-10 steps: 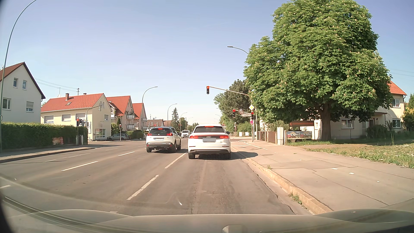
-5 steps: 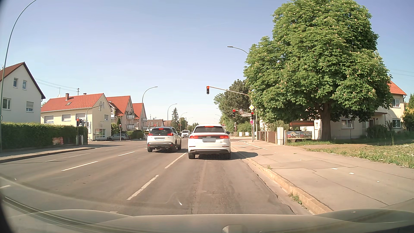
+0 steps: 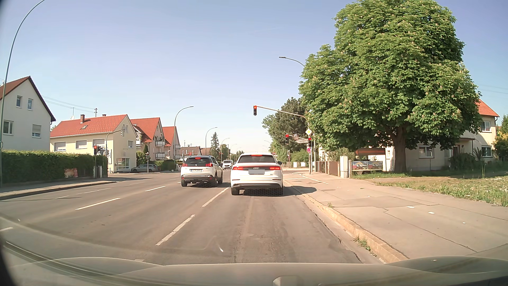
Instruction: Follow the waypoints while adhering to traffic rules and regulations
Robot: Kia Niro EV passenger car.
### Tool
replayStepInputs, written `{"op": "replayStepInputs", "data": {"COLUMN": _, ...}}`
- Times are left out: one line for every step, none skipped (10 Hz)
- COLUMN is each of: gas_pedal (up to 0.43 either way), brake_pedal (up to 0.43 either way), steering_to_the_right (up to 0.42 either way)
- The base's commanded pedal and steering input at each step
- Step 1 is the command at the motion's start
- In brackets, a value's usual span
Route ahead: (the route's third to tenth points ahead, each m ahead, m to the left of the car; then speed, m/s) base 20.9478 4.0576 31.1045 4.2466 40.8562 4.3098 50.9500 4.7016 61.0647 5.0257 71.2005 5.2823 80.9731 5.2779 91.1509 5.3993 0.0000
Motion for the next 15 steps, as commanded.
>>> {"op": "replayStepInputs", "data": {"gas_pedal": 0.000, "brake_pedal": 0.140, "steering_to_the_right": 0.007}}
{"op": "replayStepInputs", "data": {"gas_pedal": 0.000, "brake_pedal": 0.140, "steering_to_the_right": 0.007}}
{"op": "replayStepInputs", "data": {"gas_pedal": 0.000, "brake_pedal": 0.140, "steering_to_the_right": 0.007}}
{"op": "replayStepInputs", "data": {"gas_pedal": 0.000, "brake_pedal": 0.140, "steering_to_the_right": 0.007}}
{"op": "replayStepInputs", "data": {"gas_pedal": 0.000, "brake_pedal": 0.140, "steering_to_the_right": 0.007}}
{"op": "replayStepInputs", "data": {"gas_pedal": 0.000, "brake_pedal": 0.146, "steering_to_the_right": 0.007}}
{"op": "replayStepInputs", "data": {"gas_pedal": 0.000, "brake_pedal": 0.146, "steering_to_the_right": 0.007}}
{"op": "replayStepInputs", "data": {"gas_pedal": 0.000, "brake_pedal": 0.146, "steering_to_the_right": 0.007}}
{"op": "replayStepInputs", "data": {"gas_pedal": 0.000, "brake_pedal": 0.146, "steering_to_the_right": 0.007}}
{"op": "replayStepInputs", "data": {"gas_pedal": 0.000, "brake_pedal": 0.146, "steering_to_the_right": 0.007}}
{"op": "replayStepInputs", "data": {"gas_pedal": 0.000, "brake_pedal": 0.140, "steering_to_the_right": 0.007}}
{"op": "replayStepInputs", "data": {"gas_pedal": 0.000, "brake_pedal": 0.146, "steering_to_the_right": 0.007}}
{"op": "replayStepInputs", "data": {"gas_pedal": 0.000, "brake_pedal": 0.146, "steering_to_the_right": 0.007}}
{"op": "replayStepInputs", "data": {"gas_pedal": 0.000, "brake_pedal": 0.146, "steering_to_the_right": 0.007}}
{"op": "replayStepInputs", "data": {"gas_pedal": 0.000, "brake_pedal": 0.140, "steering_to_the_right": 0.007}}
